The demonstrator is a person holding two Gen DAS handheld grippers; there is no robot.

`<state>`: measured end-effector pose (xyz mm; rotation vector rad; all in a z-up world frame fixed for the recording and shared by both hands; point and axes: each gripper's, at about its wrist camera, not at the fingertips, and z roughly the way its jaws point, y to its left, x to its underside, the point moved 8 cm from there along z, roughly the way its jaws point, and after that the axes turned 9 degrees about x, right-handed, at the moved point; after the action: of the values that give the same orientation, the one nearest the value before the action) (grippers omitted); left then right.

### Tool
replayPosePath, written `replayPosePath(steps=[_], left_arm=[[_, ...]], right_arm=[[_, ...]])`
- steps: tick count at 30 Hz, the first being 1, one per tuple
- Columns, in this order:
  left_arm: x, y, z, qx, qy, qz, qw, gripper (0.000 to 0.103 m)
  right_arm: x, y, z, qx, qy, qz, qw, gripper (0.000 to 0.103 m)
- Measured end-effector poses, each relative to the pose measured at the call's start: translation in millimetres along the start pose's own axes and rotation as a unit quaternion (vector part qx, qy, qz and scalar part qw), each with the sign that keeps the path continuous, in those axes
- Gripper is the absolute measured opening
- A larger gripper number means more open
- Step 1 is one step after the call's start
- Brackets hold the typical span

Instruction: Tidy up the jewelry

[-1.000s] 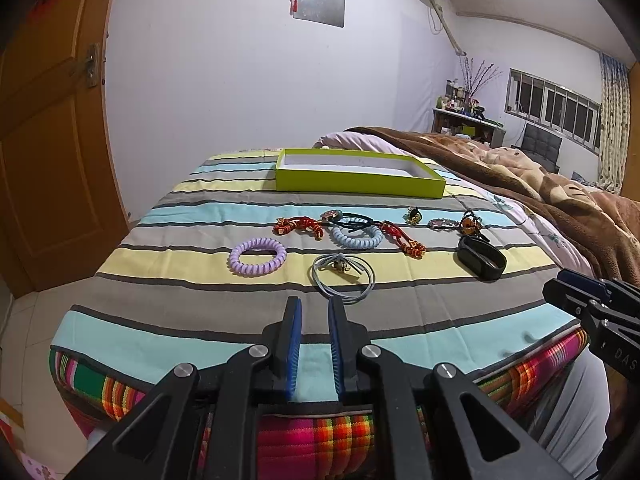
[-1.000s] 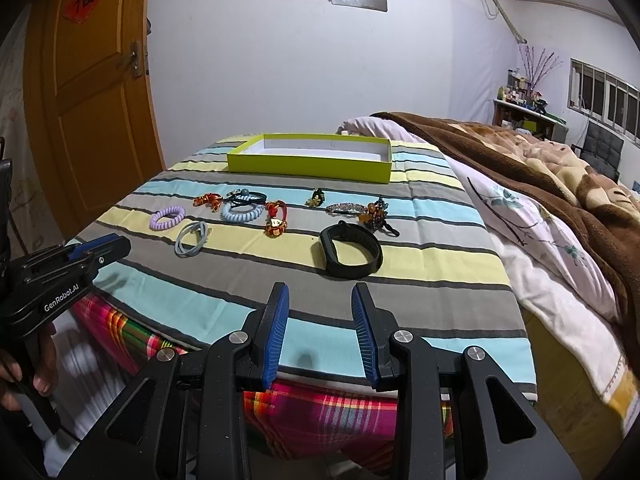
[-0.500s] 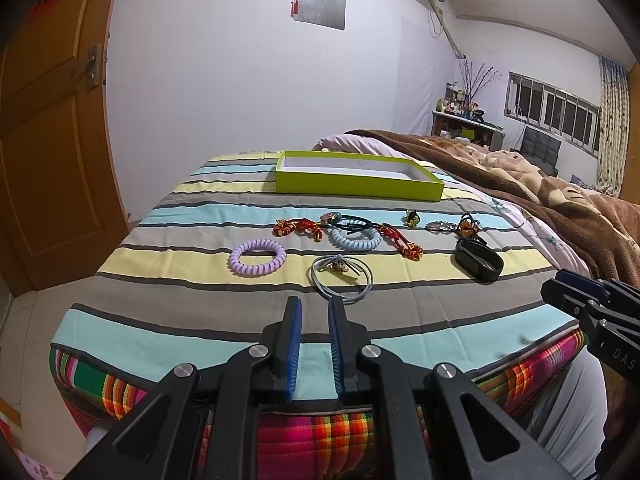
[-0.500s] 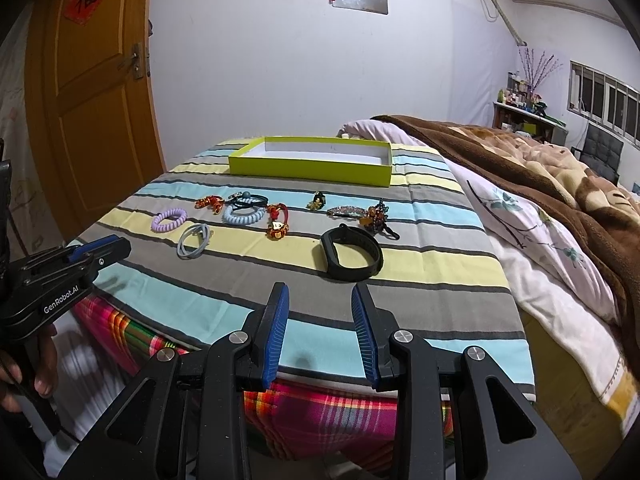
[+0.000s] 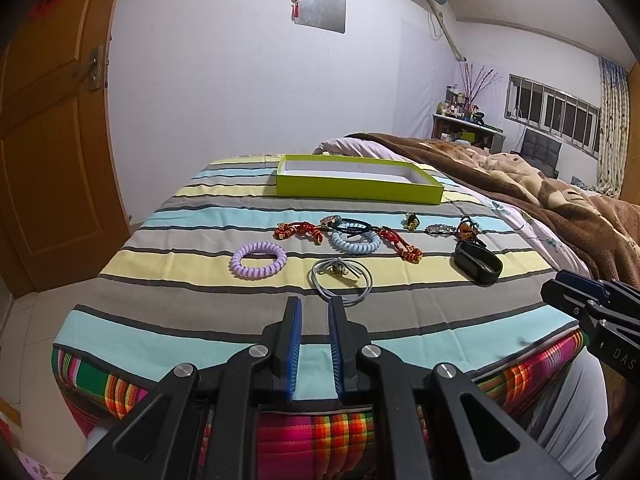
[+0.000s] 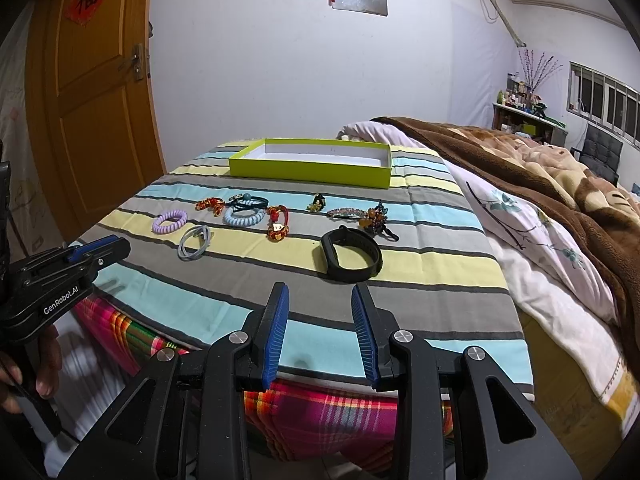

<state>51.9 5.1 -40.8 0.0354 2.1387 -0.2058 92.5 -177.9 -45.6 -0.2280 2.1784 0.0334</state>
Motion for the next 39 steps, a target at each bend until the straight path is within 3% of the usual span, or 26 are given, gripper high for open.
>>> replayPosePath(steps=[39], left_arm=[[0.8, 0.0, 2.8, 0.000, 0.003, 0.005, 1.0000, 0.013]], right_arm=[[-1.5, -1.2, -1.0, 0.001, -0.002, -0.002, 1.000, 0.034]])
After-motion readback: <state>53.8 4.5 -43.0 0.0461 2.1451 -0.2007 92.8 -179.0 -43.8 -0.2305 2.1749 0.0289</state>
